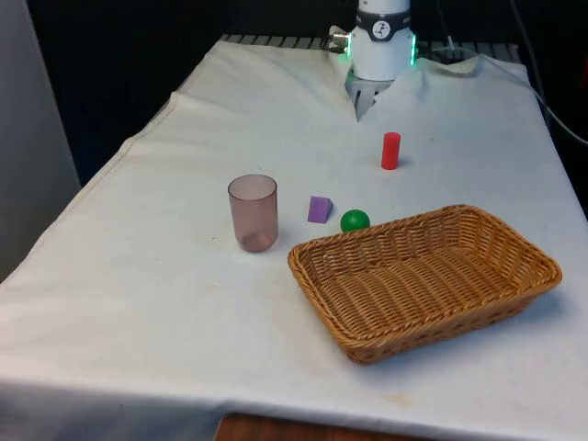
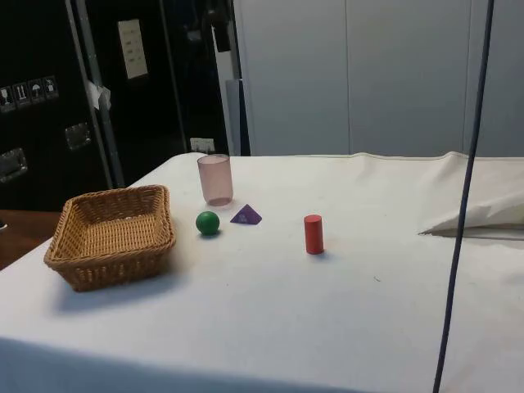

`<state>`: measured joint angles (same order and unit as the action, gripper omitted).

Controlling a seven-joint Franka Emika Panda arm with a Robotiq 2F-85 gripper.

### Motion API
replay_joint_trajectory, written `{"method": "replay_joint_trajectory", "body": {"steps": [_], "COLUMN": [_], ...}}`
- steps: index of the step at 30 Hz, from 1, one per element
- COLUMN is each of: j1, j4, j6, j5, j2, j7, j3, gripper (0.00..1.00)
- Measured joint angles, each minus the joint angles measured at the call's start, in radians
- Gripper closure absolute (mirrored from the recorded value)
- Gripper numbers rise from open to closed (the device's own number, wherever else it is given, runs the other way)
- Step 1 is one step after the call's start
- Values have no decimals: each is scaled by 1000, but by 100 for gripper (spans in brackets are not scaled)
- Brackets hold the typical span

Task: Pick up the triangular block and place it into the basket.

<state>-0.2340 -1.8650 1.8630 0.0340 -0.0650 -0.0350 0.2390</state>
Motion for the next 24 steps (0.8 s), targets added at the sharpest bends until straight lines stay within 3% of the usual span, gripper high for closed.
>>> {"method": "replay_joint_trajectory", "body": {"steps": [9,18,24], "j1": [0,0,0], "j4": [-71,-133,-210], "j6": [116,182,250], "j5": [0,0,-7], "j2": [-9,-4,14], "j7": [-13,-21,-21], "j3": [1,4,4], "gripper": [0,0,0]}}
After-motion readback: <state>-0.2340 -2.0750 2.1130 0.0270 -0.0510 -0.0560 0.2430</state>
